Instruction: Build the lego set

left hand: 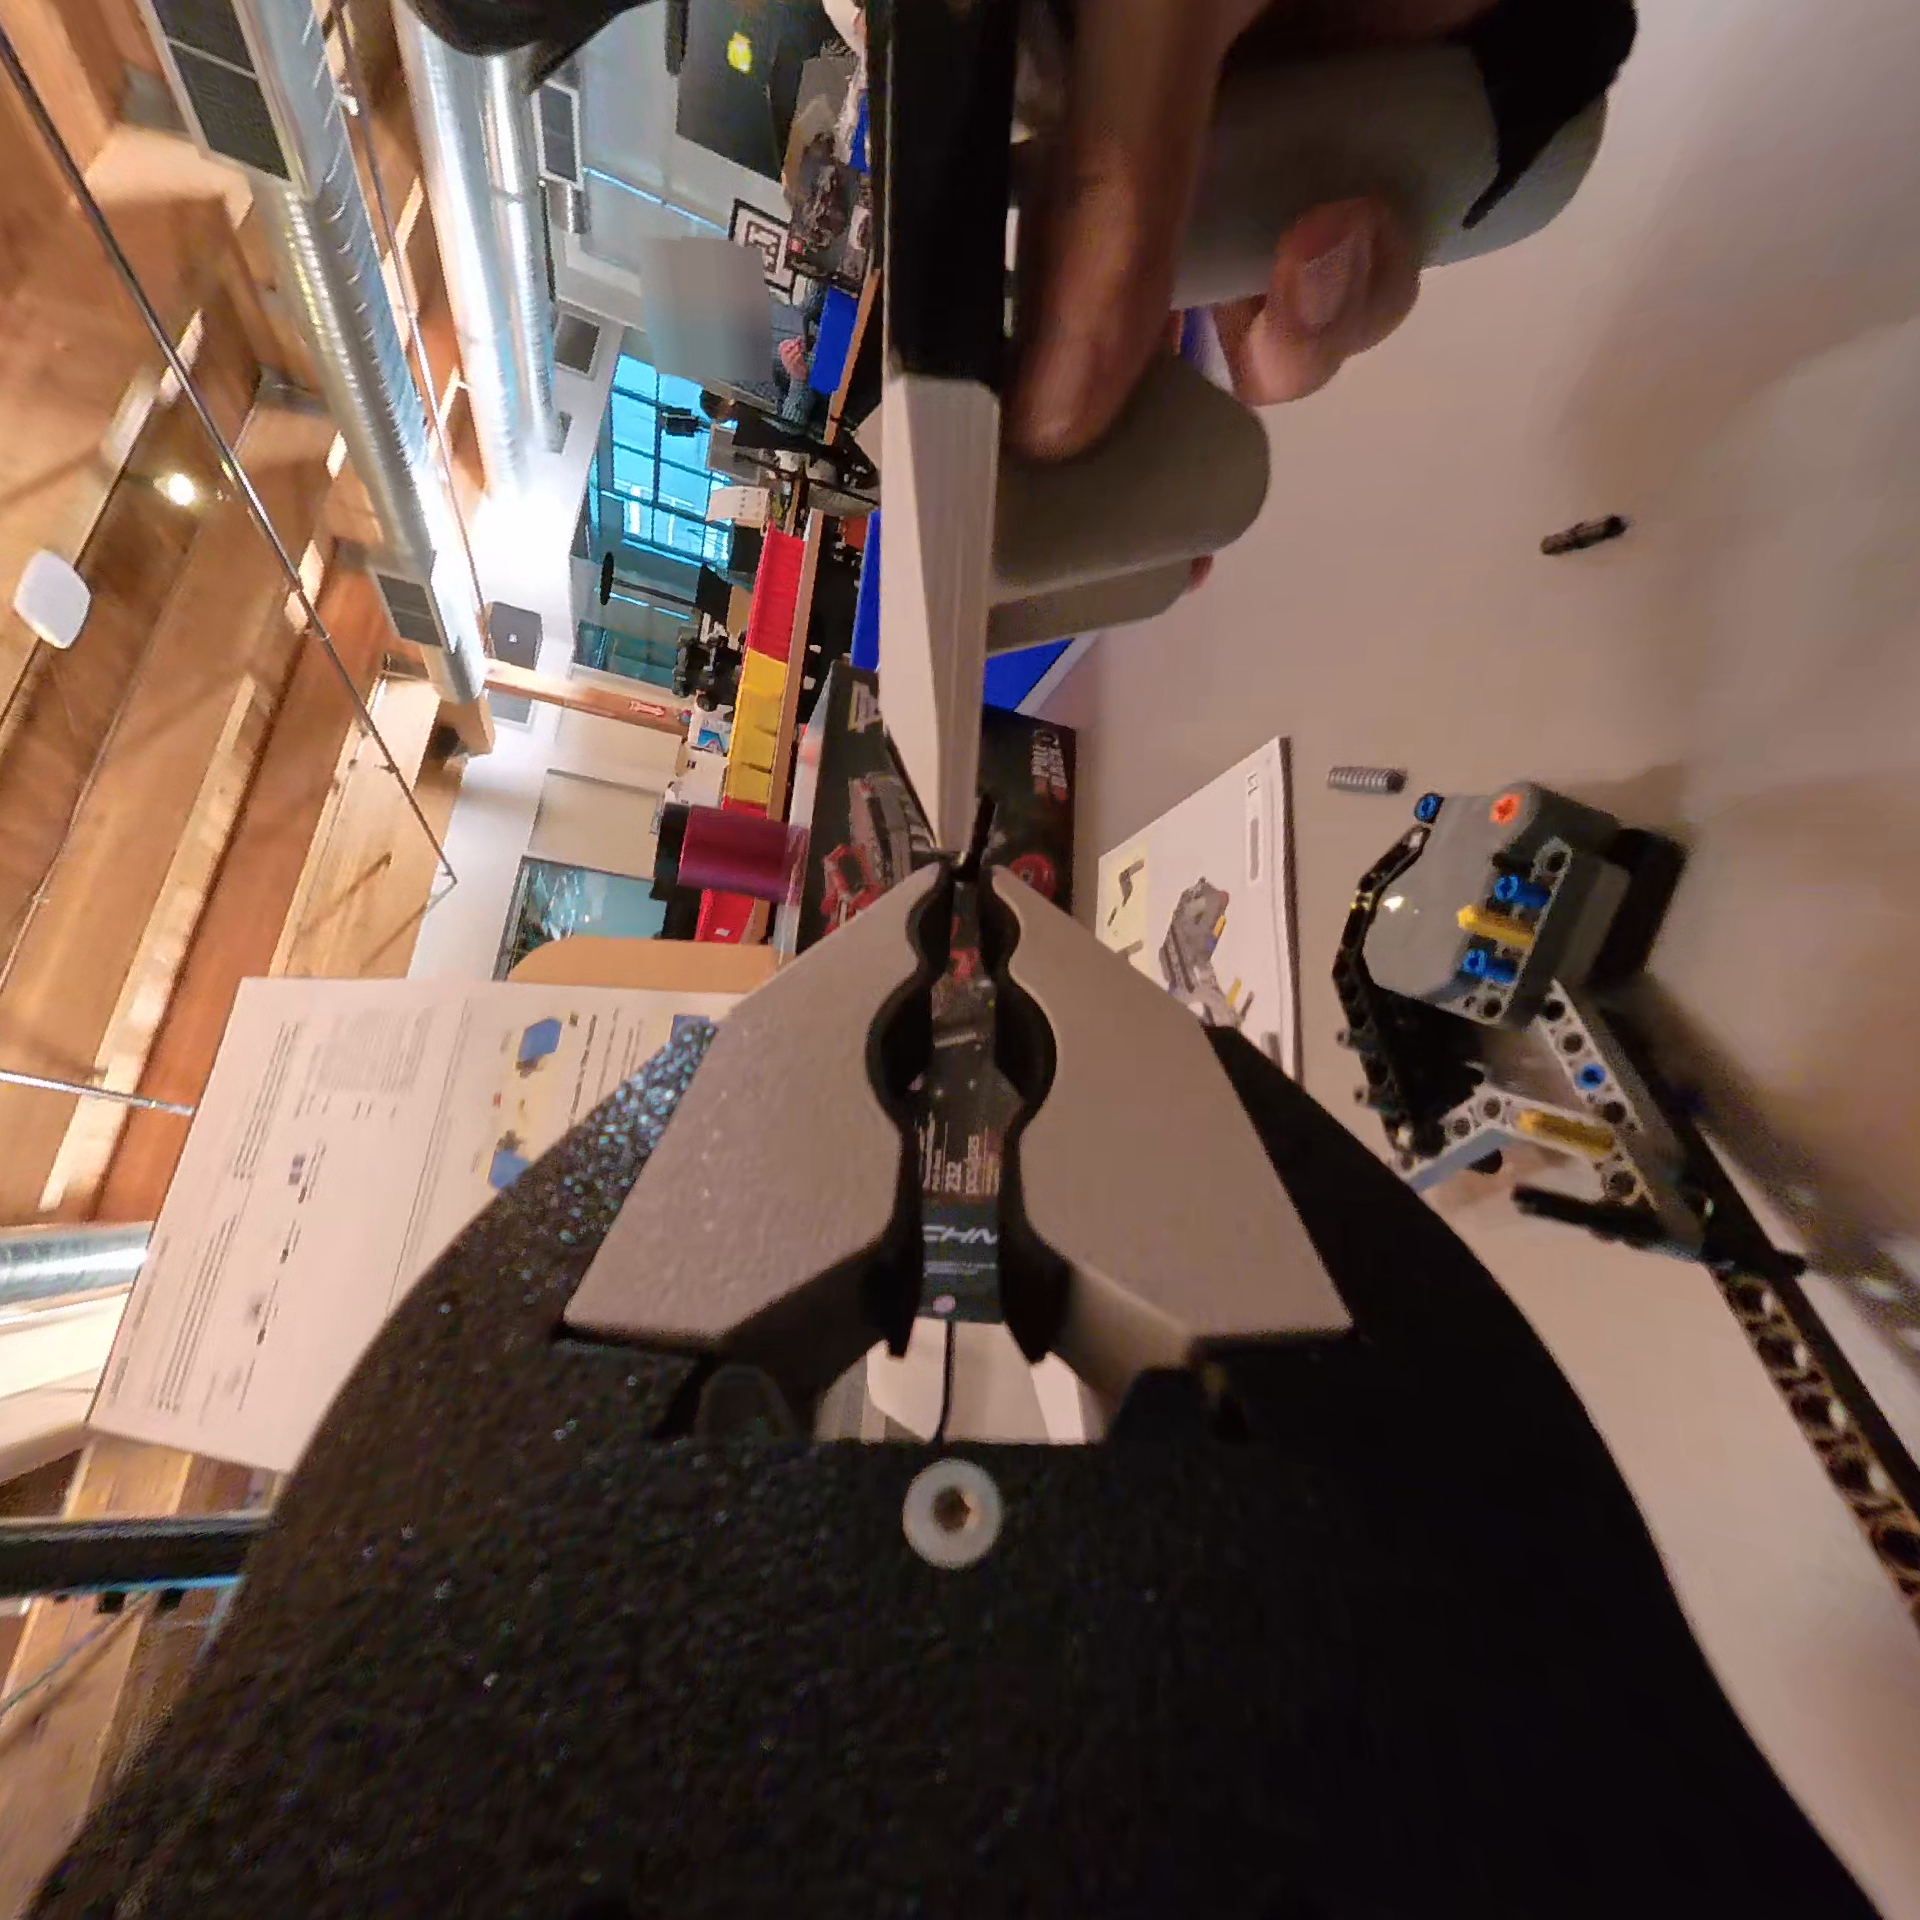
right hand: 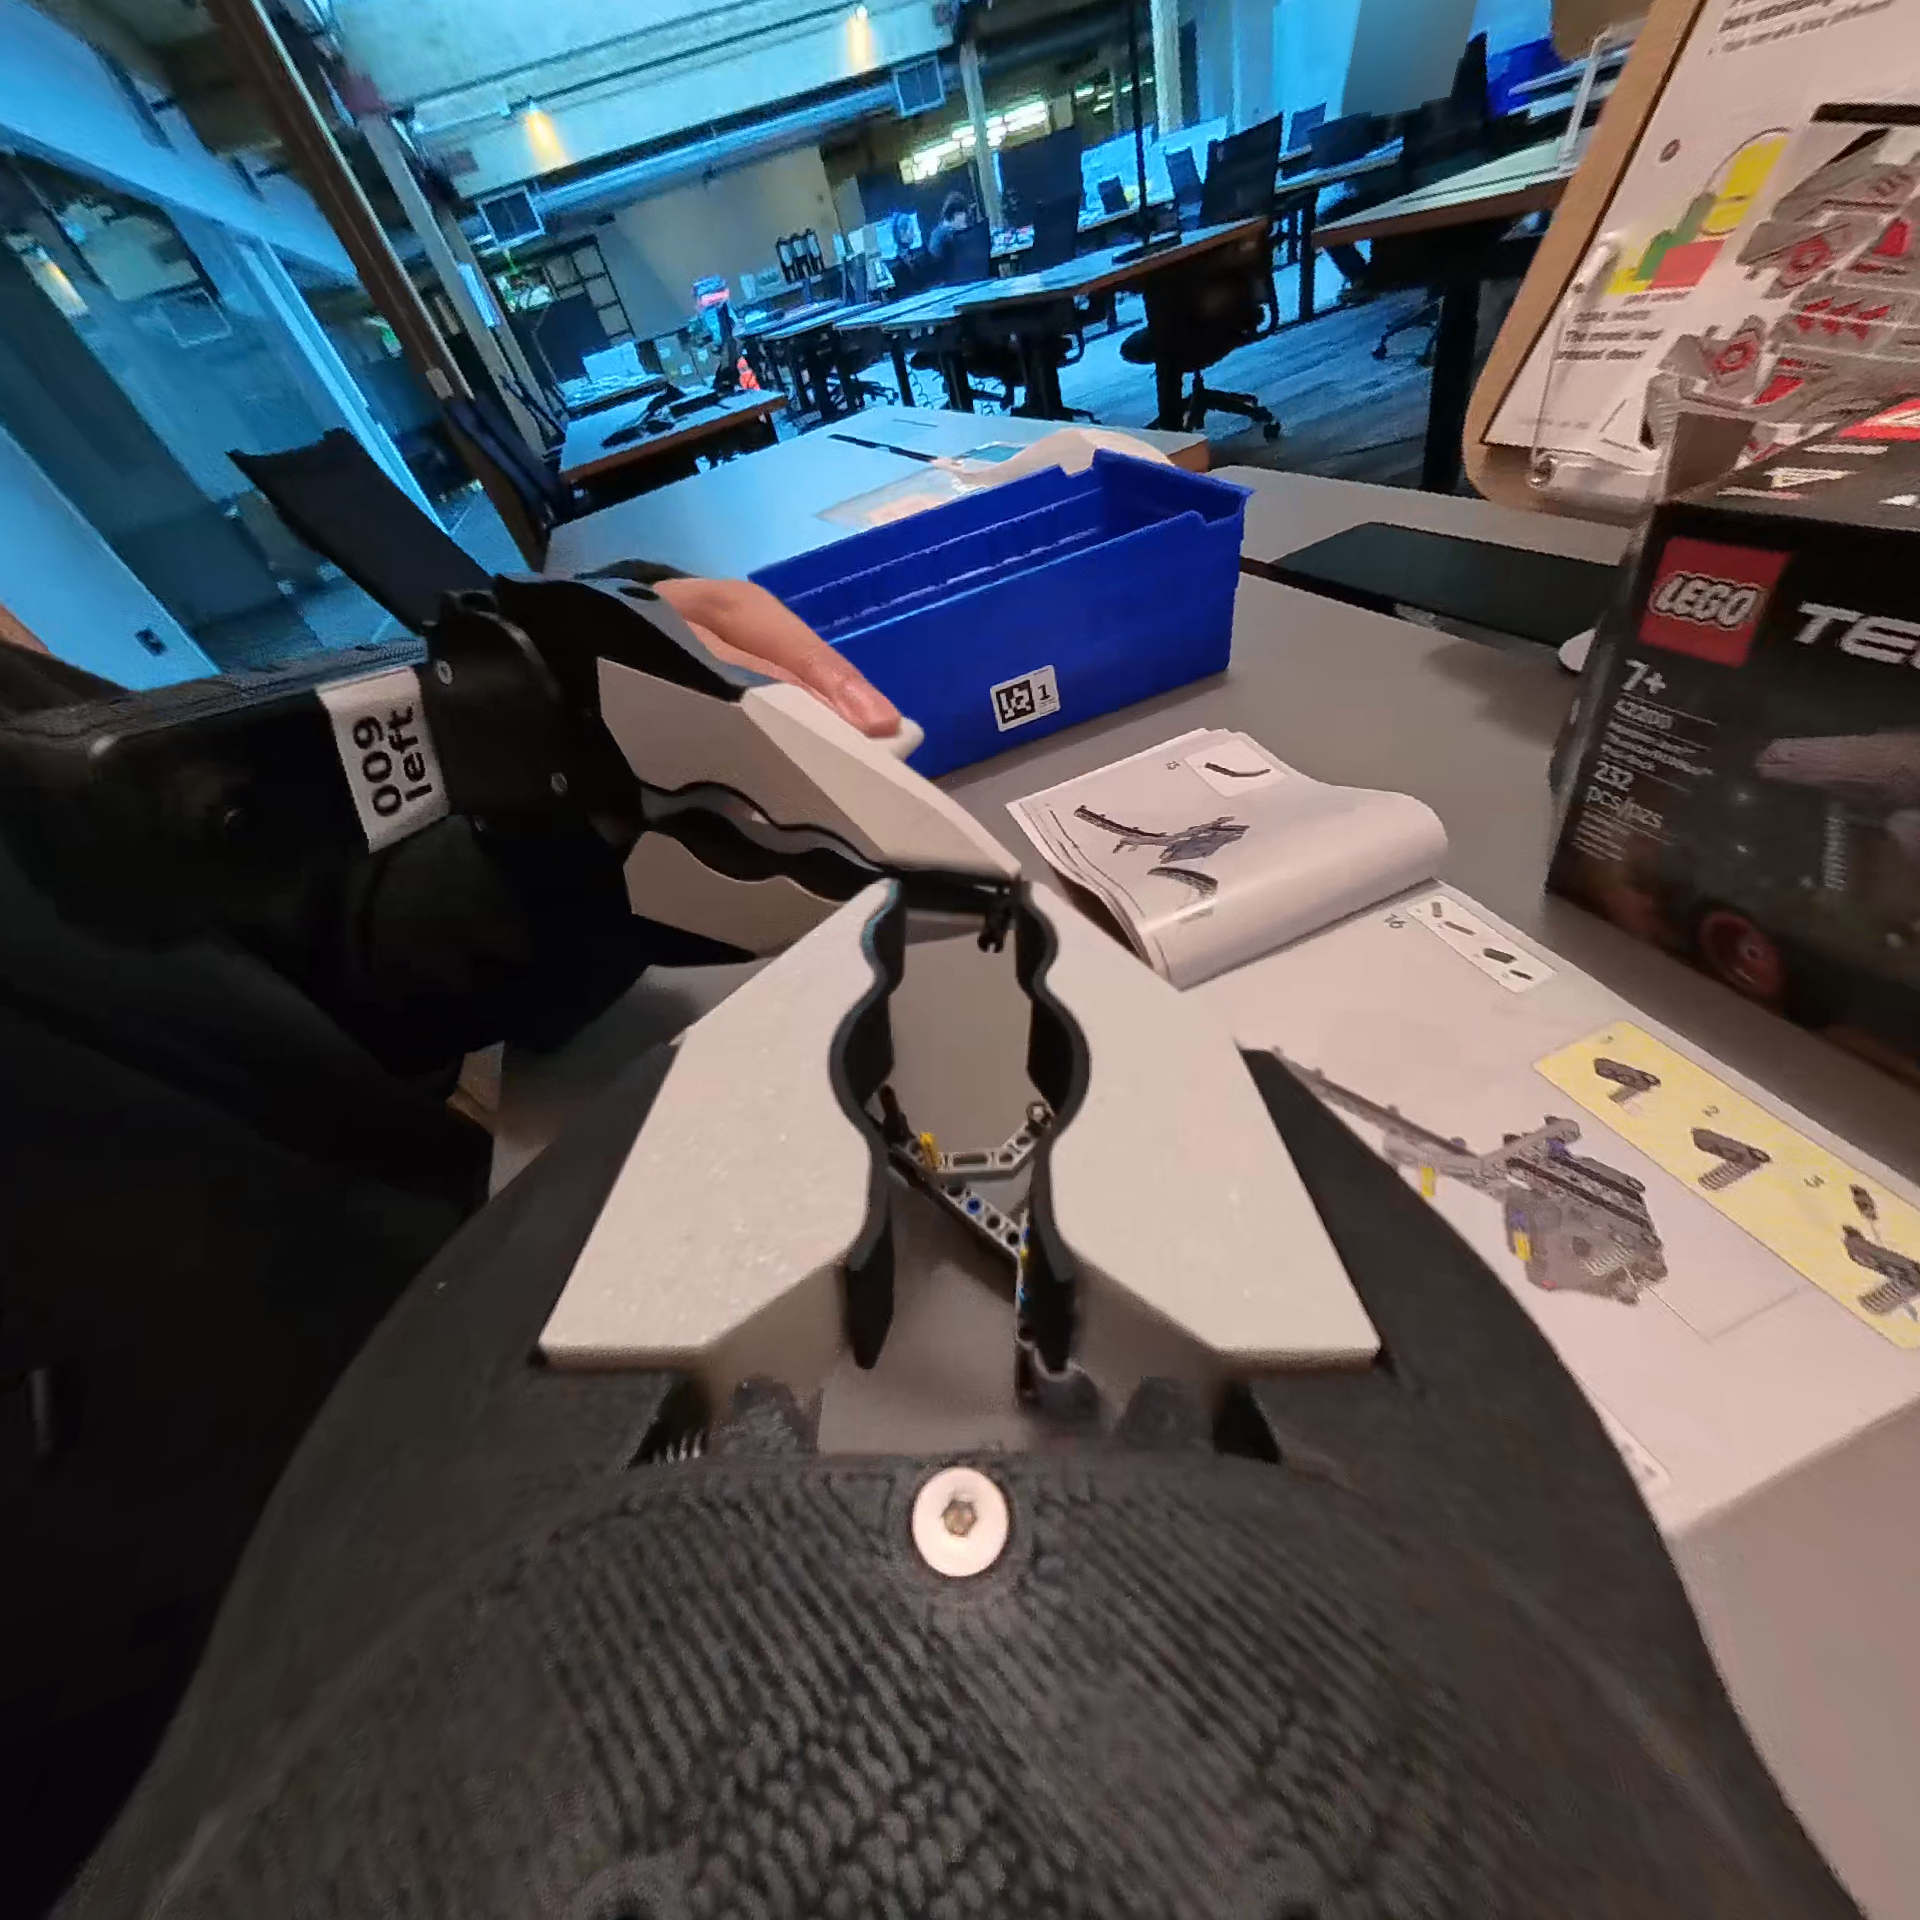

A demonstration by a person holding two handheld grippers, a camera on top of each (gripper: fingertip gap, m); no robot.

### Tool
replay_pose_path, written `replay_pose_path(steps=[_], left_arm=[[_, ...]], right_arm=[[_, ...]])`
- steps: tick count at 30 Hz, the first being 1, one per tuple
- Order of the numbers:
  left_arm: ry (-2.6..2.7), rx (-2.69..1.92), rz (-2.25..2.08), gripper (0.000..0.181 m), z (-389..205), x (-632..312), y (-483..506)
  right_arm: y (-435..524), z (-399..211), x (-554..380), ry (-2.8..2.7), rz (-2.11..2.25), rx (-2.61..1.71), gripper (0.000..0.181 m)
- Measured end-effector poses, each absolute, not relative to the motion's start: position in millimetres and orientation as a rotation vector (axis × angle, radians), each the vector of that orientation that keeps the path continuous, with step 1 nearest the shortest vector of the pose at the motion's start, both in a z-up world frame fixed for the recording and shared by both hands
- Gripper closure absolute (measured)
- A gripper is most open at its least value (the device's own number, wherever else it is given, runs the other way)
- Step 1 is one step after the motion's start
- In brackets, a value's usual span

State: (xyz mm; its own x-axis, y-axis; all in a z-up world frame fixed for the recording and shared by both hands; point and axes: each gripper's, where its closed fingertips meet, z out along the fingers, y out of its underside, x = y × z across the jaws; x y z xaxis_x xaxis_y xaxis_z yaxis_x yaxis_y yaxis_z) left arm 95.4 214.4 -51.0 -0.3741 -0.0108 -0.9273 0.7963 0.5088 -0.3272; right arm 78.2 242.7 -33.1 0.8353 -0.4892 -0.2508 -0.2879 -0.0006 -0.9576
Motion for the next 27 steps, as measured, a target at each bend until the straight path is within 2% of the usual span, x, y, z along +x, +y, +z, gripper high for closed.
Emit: replay_pose_path(steps=[3,15,17,18,22,27], left_arm=[[1.747,0.686,-1.005,0.181,-54.9,90.4,202.1],[1.779,0.644,-1.087,0.181,-52.6,91.4,180.0],[1.763,0.655,-1.070,0.181,-50.8,90.2,178.8],[1.755,0.661,-1.068,0.181,-50.3,88.7,177.5],[1.733,0.689,-1.016,0.181,-51.2,88.4,176.6],[1.737,0.697,-1.033,0.181,-53.2,84.9,174.7]], right_arm=[[225.9,-40.0,82.1,0.669,-0.249,-1.619,0.181],[190.3,-52.3,78.5,0.732,-0.233,-1.562,0.181],[191.1,-48.9,75.1,0.731,-0.194,-1.537,0.152],[192.3,-49.5,72.7,0.723,-0.180,-1.552,0.153],[196.3,-49.3,74.2,0.708,-0.233,-1.570,0.178],[195.1,-52.3,72.4,0.697,-0.228,-1.607,0.179]])
